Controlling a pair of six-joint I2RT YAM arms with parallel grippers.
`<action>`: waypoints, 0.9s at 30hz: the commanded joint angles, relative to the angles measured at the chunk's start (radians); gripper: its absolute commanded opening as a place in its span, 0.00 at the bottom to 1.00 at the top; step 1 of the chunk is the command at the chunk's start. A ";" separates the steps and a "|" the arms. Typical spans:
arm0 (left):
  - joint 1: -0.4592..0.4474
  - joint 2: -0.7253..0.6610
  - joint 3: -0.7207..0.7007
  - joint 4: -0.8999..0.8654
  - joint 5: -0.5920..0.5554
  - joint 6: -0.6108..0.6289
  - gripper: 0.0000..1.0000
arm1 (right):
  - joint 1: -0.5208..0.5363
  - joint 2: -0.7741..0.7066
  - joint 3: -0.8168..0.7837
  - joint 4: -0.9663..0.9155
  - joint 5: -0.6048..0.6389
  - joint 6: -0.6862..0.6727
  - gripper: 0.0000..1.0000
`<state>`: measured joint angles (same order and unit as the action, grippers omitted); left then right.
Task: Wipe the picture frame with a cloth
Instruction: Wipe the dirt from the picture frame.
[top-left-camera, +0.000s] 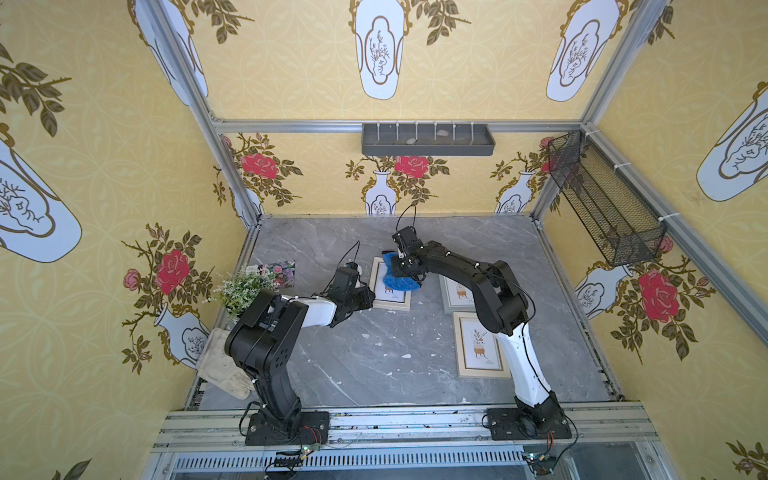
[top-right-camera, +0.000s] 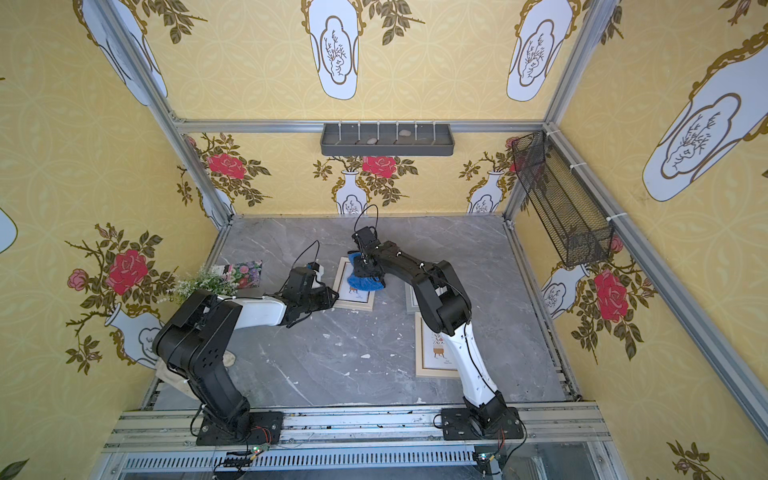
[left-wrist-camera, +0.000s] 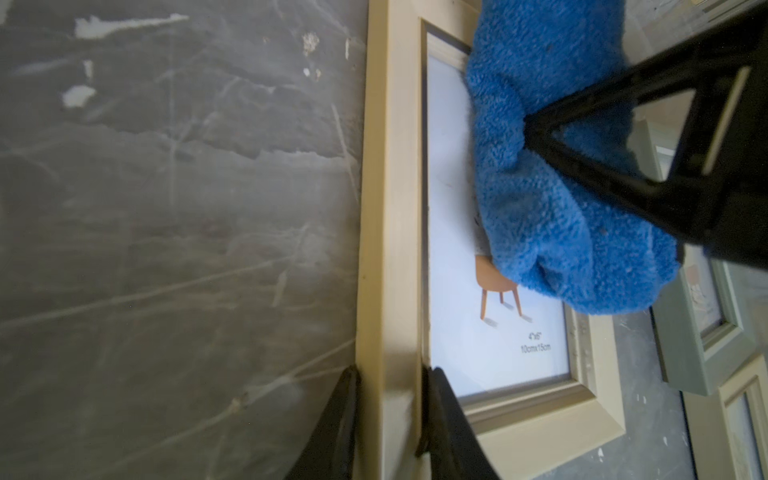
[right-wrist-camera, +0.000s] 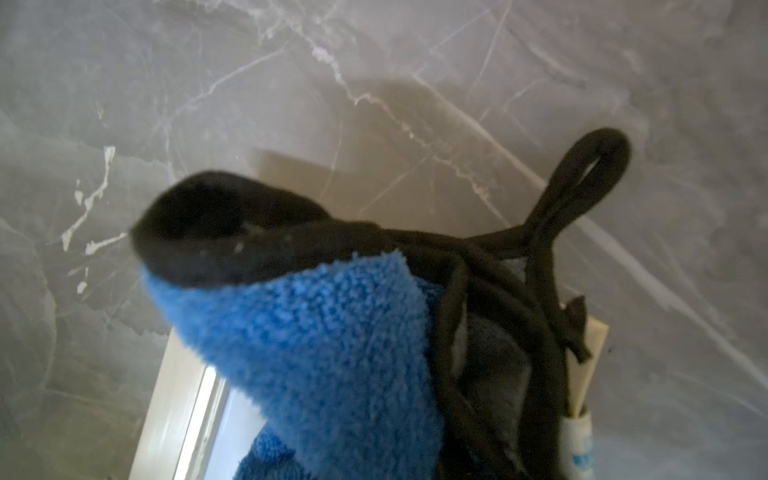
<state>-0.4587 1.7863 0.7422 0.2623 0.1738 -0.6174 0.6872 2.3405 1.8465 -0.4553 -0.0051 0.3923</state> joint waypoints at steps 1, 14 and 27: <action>-0.013 0.033 -0.030 -0.415 -0.043 -0.049 0.25 | -0.003 0.074 0.094 -0.093 -0.009 0.005 0.22; -0.022 0.044 -0.044 -0.415 -0.056 -0.096 0.24 | -0.081 0.078 0.107 -0.129 0.066 0.030 0.23; -0.022 0.038 -0.059 -0.408 -0.060 -0.103 0.24 | 0.007 0.266 0.446 -0.187 0.016 0.031 0.24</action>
<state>-0.4786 1.7939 0.7273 0.3176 0.1326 -0.7498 0.7238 2.6053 2.3226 -0.6250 -0.0231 0.4103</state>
